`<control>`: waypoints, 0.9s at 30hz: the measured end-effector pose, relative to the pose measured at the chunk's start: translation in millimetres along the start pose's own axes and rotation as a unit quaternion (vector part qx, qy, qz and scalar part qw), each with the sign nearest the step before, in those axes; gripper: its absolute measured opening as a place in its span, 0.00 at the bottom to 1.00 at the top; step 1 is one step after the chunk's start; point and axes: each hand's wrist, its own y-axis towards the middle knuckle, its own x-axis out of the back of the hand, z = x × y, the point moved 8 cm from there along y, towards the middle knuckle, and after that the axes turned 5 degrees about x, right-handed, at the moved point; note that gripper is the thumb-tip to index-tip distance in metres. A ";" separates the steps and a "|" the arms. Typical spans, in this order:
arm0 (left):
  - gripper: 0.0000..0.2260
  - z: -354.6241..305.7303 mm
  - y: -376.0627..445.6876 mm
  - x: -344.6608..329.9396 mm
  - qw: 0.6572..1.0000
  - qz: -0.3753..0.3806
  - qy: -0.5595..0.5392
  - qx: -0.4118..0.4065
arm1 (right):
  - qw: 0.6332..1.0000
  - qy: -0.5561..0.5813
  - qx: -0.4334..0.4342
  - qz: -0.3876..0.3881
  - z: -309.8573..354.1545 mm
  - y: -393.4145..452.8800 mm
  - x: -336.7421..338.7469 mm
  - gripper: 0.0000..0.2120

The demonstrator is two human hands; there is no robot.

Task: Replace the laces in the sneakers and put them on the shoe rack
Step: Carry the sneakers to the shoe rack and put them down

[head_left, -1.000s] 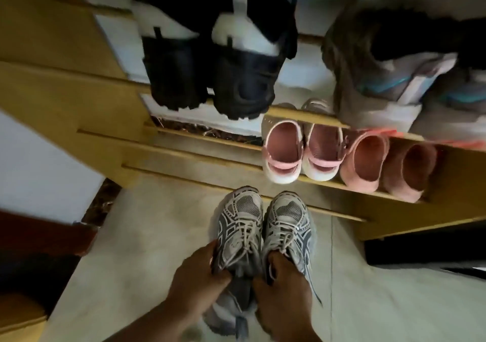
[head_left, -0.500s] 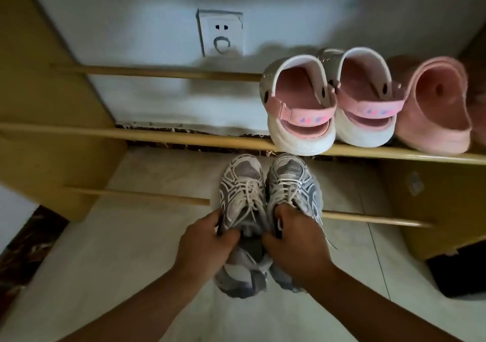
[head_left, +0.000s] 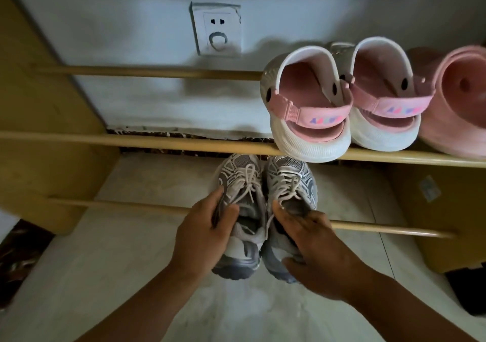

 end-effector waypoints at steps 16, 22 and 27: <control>0.16 -5.6 -35.2 -18.9 0.974 0.062 0.095 -0.197 | 0.960 0.134 -0.109 -0.220 -23.6 -40.5 -14.8 0.19; 0.14 -23.7 -18.8 -15.2 0.971 0.033 0.064 -0.228 | 0.952 0.101 -0.085 -0.275 -30.1 -28.0 5.0 0.24; 0.15 -40.1 13.0 -14.5 0.964 0.034 0.055 -0.257 | 0.937 0.116 -0.092 -0.316 -45.7 -5.3 18.9 0.19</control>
